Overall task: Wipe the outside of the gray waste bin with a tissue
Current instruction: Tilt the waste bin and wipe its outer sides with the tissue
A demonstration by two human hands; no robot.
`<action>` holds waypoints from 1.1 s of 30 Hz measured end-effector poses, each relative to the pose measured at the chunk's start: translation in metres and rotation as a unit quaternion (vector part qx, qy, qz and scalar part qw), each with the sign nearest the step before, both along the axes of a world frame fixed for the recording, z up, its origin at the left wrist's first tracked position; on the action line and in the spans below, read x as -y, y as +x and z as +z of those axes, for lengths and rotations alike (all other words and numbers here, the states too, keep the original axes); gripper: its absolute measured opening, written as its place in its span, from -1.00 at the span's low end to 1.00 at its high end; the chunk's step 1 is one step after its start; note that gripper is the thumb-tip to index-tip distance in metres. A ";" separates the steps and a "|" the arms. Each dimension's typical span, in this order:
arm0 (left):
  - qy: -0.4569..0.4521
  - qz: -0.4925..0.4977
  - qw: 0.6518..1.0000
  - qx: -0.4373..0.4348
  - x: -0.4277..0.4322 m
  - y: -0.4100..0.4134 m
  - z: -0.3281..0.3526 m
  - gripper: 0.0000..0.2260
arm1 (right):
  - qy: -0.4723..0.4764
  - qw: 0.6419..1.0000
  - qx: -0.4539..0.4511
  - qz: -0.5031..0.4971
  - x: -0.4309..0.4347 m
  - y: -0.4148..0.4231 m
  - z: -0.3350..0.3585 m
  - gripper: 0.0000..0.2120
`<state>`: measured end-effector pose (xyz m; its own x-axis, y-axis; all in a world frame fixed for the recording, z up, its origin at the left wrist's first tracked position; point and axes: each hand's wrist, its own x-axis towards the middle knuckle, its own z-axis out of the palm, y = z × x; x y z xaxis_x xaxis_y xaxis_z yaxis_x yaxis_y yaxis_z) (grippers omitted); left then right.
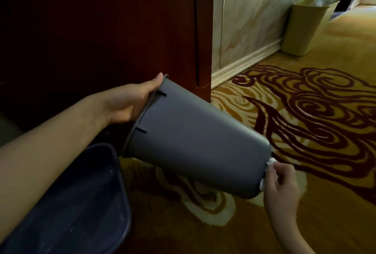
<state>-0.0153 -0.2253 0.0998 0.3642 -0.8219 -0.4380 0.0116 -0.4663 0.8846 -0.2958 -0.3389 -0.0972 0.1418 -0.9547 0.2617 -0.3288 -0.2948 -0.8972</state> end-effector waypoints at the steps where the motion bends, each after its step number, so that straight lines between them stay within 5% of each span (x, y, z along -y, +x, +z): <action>1: 0.000 0.027 0.999 0.020 0.005 -0.001 0.002 -0.52 | -0.004 1.000 0.001 -0.003 -0.004 0.001 0.000 -0.85; 9: 0.007 0.140 0.981 0.137 0.018 -0.002 -0.009 -0.64 | 0.043 0.999 0.020 0.022 -0.012 -0.003 0.004 -0.83; 15: -0.034 0.162 0.986 0.023 0.015 -0.013 0.000 -0.77 | -0.097 0.995 0.018 0.034 -0.004 0.004 0.056 -0.93; 22: -0.025 0.100 0.994 -0.038 0.019 -0.027 0.012 -0.74 | -0.162 0.930 0.012 0.329 -0.070 0.070 0.118 -0.91; 33: 0.020 0.040 0.995 -0.086 0.012 -0.032 0.020 -0.78 | -0.313 0.845 -0.062 0.429 -0.087 0.082 0.134 -0.83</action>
